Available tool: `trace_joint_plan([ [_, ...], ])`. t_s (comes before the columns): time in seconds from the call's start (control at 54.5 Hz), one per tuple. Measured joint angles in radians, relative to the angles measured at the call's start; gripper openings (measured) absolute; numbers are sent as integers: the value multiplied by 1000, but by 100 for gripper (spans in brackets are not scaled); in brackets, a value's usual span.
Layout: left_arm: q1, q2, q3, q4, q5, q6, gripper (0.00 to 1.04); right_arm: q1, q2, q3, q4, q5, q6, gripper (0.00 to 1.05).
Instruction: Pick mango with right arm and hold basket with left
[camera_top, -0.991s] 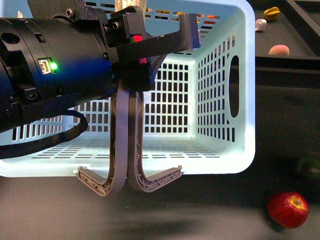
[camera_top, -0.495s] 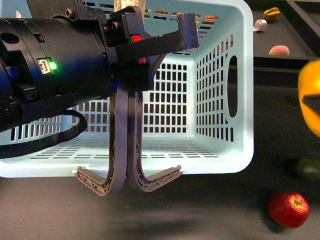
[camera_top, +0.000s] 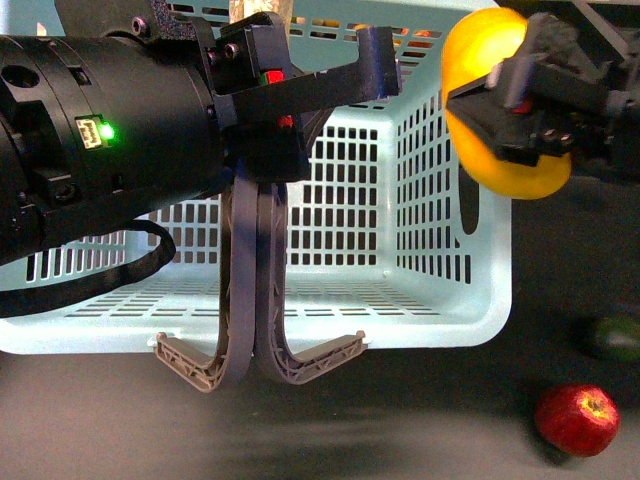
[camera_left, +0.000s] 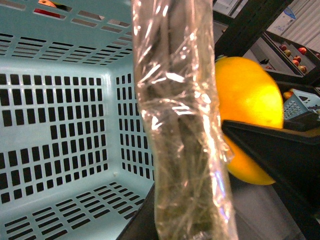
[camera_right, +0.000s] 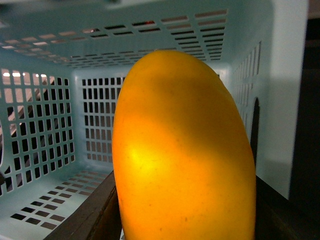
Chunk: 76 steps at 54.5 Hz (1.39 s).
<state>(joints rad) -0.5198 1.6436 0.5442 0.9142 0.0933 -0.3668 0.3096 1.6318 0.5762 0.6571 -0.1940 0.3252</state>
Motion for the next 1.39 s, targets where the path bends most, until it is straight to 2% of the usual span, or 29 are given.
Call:
trace_joint_plan([
  [0.147, 0, 0, 0, 0, 0, 0, 6, 39, 77, 29, 19, 31, 14, 56],
  [0.312, 0, 0, 0, 0, 0, 0, 6, 53, 87, 33, 55, 39, 24, 86],
  [0.422, 0, 0, 0, -1, 5, 2, 6, 52, 37, 18, 54, 35, 25, 98],
  [0.587, 0, 4, 0, -6, 0, 0, 6, 34, -127, -44, 14, 65, 22, 97],
  [0.826, 1, 4, 0, -6, -6, 2, 6, 4, -476, -190, -154, 267, -19, 97],
  [1.046, 0, 4, 0, -6, -2, 1, 6, 6, -901, -312, -422, 414, -47, 97],
  [1.211, 0, 4, 0, -6, 3, 0, 6, -18, -1259, -371, -722, 510, -22, 97],
  [1.266, 0, 4, 0, -6, 3, 0, 6, -5, -1337, -391, -778, 552, -23, 97],
  [1.394, 0, 4, 0, -6, 0, 0, 6, 8, -1388, -405, -794, 562, -24, 97],
])
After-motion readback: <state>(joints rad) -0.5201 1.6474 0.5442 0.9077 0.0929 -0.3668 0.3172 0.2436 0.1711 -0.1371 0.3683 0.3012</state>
